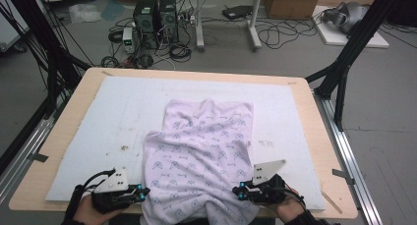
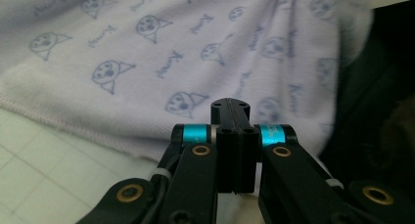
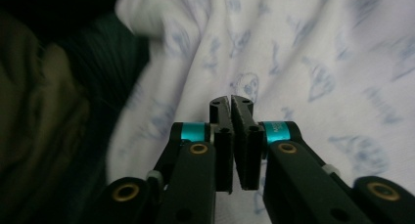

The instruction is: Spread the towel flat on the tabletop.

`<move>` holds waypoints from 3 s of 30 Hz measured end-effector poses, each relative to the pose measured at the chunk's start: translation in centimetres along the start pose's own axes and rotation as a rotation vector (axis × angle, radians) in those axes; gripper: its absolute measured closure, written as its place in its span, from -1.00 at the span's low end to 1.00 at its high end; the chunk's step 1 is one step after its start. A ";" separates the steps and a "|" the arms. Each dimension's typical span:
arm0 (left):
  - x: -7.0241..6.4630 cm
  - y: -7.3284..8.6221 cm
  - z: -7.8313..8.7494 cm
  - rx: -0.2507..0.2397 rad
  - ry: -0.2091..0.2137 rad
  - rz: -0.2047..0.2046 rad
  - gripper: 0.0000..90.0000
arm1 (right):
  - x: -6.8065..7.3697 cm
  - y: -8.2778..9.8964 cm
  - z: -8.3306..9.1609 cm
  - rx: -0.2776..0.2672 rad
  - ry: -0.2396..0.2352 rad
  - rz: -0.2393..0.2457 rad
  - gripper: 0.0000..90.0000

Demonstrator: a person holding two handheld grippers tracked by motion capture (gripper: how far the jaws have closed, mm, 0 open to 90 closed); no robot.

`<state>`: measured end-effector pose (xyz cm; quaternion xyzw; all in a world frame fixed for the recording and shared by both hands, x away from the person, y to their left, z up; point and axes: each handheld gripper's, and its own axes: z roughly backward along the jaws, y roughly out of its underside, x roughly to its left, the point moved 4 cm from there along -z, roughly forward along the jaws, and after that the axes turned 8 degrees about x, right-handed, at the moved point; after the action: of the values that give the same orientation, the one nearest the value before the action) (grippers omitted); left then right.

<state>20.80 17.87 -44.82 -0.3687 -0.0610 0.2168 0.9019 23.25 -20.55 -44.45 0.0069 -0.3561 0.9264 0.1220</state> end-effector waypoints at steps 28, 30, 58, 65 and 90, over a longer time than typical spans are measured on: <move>1.3 -1.4 -1.7 -0.003 -0.020 0.031 0.27 | -1.7 0.3 -0.6 0.049 0.071 -0.031 0.41; 2.2 -1.5 -2.9 0.029 -0.033 0.044 0.28 | -2.5 0.5 -1.7 0.081 0.069 -0.035 0.41; -1.0 1.0 -0.8 0.029 0.049 -0.013 0.96 | -0.7 1.8 -0.7 0.068 -0.058 0.011 0.99; 3.2 -0.6 -0.6 -0.029 -0.084 0.061 0.49 | -3.4 0.9 0.2 0.019 0.024 -0.072 0.59; 11.7 -4.1 -5.4 0.053 -0.233 0.179 0.65 | -10.1 -0.3 -1.0 -0.001 0.168 -0.152 0.22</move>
<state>34.16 16.97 -46.48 -0.3208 -0.1264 0.3392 0.8753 33.24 -21.88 -45.99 -0.0435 -0.3434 0.9117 0.2215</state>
